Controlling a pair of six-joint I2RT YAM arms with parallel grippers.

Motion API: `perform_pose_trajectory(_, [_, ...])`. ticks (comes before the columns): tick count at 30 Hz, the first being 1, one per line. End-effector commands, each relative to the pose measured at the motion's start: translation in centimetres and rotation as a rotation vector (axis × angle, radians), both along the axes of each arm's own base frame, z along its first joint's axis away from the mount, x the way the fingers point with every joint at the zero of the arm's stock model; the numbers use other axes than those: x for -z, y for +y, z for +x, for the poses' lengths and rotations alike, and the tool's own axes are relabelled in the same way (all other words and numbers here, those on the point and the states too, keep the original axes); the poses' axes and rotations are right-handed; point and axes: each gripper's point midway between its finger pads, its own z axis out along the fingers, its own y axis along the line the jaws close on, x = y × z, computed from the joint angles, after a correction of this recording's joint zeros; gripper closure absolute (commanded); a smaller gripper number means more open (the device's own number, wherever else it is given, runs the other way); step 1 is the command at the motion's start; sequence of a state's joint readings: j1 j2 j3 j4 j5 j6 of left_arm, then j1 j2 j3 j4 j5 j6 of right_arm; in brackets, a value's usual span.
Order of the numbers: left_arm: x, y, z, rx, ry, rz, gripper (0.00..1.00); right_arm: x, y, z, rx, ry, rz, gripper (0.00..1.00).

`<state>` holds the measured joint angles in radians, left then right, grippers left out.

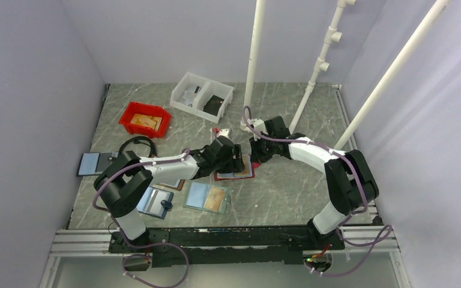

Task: Take the credit cards out of the card holder
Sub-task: Remove the credit card from the card holder.

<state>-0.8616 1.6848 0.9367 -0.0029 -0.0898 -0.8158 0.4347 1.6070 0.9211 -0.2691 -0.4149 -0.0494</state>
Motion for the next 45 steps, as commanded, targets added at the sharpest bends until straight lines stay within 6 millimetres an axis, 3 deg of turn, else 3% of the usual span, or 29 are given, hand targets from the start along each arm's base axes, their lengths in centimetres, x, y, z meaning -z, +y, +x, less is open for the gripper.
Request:
perform_pose_trajectory(1, [-0.1, 0.0, 0.7, -0.071, -0.010, 0.071, 0.25, -0.7, 0.5, 2.3, 0.088, -0.050, 0.000, 1.00])
perform_pose_trajectory(10, [0.0, -1.4, 0.5, -0.009, -0.012, 0.056, 0.22, -0.2, 0.9, 2.0, 0.087, -0.015, 0.007, 1.00])
perform_pose_trajectory(20, [0.8, -1.6, 0.4, 0.013, 0.005, 0.076, 0.17, 0.7, 1.5, 1.6, 0.085, 0.028, 0.009, 1.00])
perform_pose_trajectory(32, [2.8, -2.2, 0.3, 0.038, 0.039, 0.101, 0.17, 1.2, 2.3, 0.8, 0.048, 0.069, 0.014, 1.00])
perform_pose_trajectory(45, [4.7, -0.9, -0.1, 0.014, 0.068, 0.168, 0.22, 0.4, 3.8, -0.5, -0.027, 0.106, 0.081, 1.00])
